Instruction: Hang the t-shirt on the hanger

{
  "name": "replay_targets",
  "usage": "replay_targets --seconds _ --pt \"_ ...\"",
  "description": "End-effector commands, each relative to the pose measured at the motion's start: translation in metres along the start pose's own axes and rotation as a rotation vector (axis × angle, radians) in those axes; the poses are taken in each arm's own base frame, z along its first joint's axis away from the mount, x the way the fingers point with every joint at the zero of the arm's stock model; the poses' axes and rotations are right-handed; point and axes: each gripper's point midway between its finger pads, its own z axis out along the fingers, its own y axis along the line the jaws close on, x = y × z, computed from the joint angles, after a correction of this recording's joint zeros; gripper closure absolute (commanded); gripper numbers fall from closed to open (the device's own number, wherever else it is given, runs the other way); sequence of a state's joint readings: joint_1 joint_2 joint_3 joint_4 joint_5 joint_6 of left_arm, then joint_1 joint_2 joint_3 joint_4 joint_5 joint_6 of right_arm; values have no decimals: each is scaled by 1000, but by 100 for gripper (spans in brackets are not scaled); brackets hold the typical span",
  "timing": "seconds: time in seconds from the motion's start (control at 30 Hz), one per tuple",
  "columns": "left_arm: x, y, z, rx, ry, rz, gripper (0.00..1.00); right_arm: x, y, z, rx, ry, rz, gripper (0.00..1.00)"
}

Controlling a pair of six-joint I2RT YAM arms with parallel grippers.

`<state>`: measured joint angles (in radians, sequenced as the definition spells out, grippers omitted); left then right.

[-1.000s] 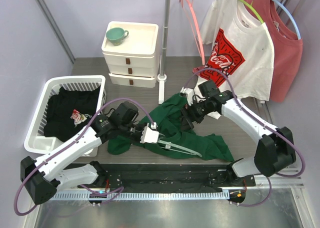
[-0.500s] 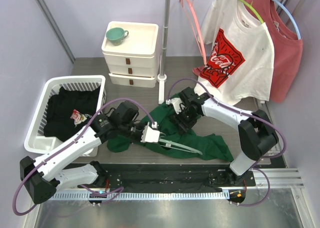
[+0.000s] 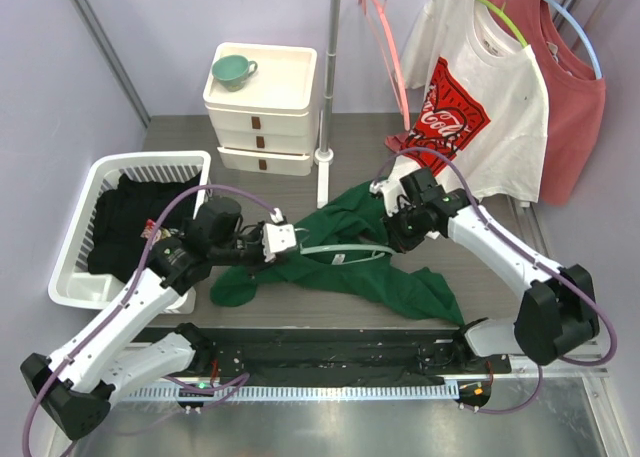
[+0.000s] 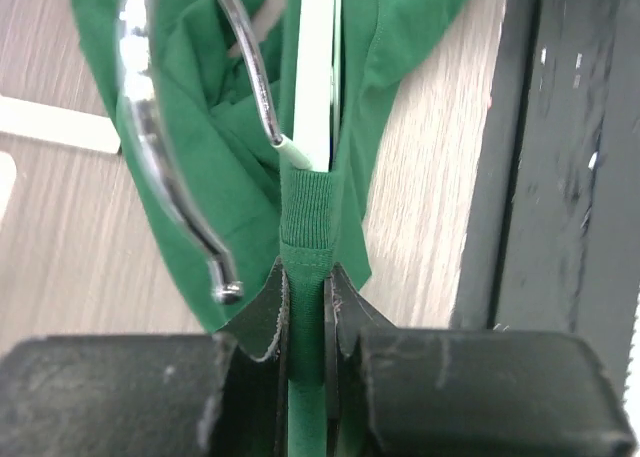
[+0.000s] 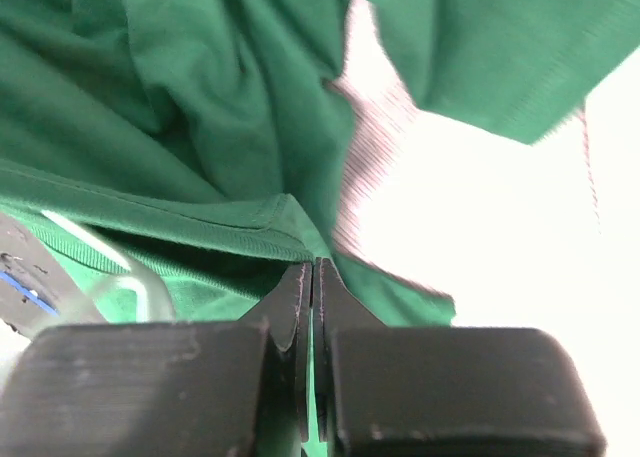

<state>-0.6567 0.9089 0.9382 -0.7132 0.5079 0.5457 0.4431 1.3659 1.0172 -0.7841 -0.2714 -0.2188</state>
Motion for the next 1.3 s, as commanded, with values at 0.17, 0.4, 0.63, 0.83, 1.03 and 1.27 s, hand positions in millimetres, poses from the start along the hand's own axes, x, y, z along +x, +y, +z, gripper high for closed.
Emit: replay_targets --seconds 0.17,0.4,0.63,0.83,1.03,1.27 --pt "-15 19 -7 -131 -119 -221 100 8 -13 -23 30 -36 33 99" --pt "21 22 -3 -140 36 -114 100 -8 -17 -58 38 -91 25 99" --pt "20 33 9 -99 88 -72 100 -18 5 -76 -54 -139 -4 99" --pt "1 35 17 -42 97 10 100 -35 9 -100 -48 -188 -54 99" --pt "-44 39 33 -27 2 47 100 -53 30 -117 -113 -233 -102 99" --pt "-108 52 42 -45 -137 36 100 -73 56 -154 -162 -296 -220 99"
